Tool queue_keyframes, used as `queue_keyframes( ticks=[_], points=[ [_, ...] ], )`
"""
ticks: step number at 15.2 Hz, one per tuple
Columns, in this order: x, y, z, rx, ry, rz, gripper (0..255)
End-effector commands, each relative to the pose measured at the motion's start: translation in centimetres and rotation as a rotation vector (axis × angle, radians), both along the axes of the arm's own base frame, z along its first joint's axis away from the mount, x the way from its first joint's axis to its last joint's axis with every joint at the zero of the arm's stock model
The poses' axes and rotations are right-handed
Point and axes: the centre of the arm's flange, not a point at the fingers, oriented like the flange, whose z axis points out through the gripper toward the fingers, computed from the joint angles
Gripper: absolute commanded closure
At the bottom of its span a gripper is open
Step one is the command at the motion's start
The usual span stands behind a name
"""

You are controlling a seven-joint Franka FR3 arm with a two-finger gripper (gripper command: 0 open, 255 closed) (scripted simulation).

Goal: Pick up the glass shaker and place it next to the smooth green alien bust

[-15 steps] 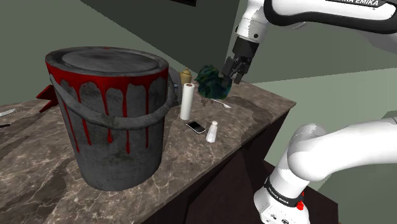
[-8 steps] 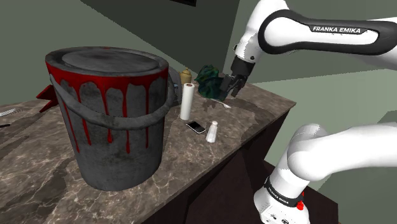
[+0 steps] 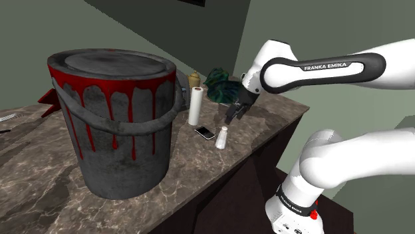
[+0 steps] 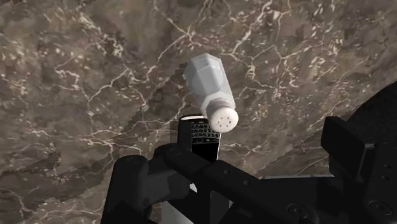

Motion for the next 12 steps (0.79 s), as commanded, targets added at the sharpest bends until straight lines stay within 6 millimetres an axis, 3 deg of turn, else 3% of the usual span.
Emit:
queue_keyframes(
  ticks=[1,4,12],
  points=[
    [0.2,-0.8,-2.8,0.008,-0.021,-0.003,0],
    [0.4,-1.7,-6.2,0.019,-0.043,-0.006,0],
    [1.4,-1.2,-10.0,0.019,-0.043,-0.006,0]
  ],
)
